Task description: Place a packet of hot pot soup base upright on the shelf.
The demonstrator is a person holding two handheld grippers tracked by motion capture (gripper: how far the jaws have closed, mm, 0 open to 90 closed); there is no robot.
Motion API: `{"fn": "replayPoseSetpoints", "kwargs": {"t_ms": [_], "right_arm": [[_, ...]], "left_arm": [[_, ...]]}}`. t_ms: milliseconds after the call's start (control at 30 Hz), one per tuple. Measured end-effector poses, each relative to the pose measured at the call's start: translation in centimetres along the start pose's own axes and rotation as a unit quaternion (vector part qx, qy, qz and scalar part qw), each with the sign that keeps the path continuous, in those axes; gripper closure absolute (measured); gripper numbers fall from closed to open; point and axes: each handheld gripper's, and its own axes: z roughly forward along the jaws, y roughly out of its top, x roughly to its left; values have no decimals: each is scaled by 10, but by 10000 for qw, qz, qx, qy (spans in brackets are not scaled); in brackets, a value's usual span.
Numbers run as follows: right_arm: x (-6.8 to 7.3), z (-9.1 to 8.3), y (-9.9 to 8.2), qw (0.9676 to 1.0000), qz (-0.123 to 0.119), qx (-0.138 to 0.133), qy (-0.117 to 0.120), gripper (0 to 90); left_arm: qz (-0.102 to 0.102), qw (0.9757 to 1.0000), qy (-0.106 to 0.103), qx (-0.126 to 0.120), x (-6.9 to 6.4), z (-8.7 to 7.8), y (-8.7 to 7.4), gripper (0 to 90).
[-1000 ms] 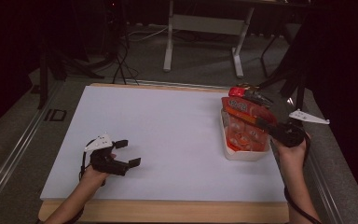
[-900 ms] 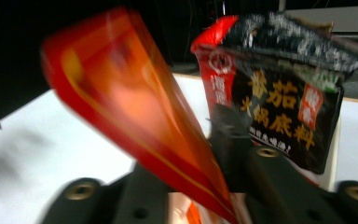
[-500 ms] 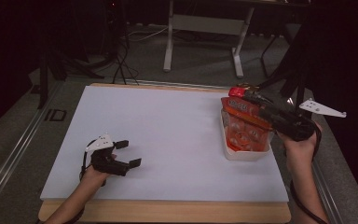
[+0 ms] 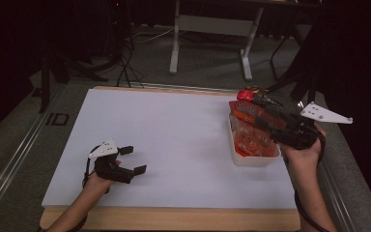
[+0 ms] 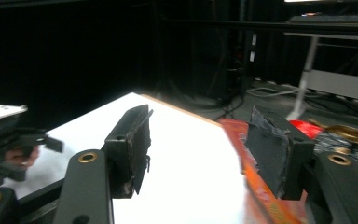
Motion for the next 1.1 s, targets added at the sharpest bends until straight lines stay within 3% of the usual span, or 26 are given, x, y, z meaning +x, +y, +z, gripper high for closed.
{"fn": "replayPoseSetpoints", "kwargs": {"t_ms": [200,433,967,1100], "right_arm": [[13,16,-15,9994,31,202,278,359],[19,36,-37,9981,123,436,428,302],[29,55,-72,9951,308,574,747,167],[33,62,-82,9942,248,702,769,142]], "left_arm": [[-11,10000,-15,12,0,1,0,26],[4,10000,-3,5,0,0,0,27],[14,10000,-39,22,0,0,-1,27],[11,10000,-40,7,0,0,-1,27]]}}
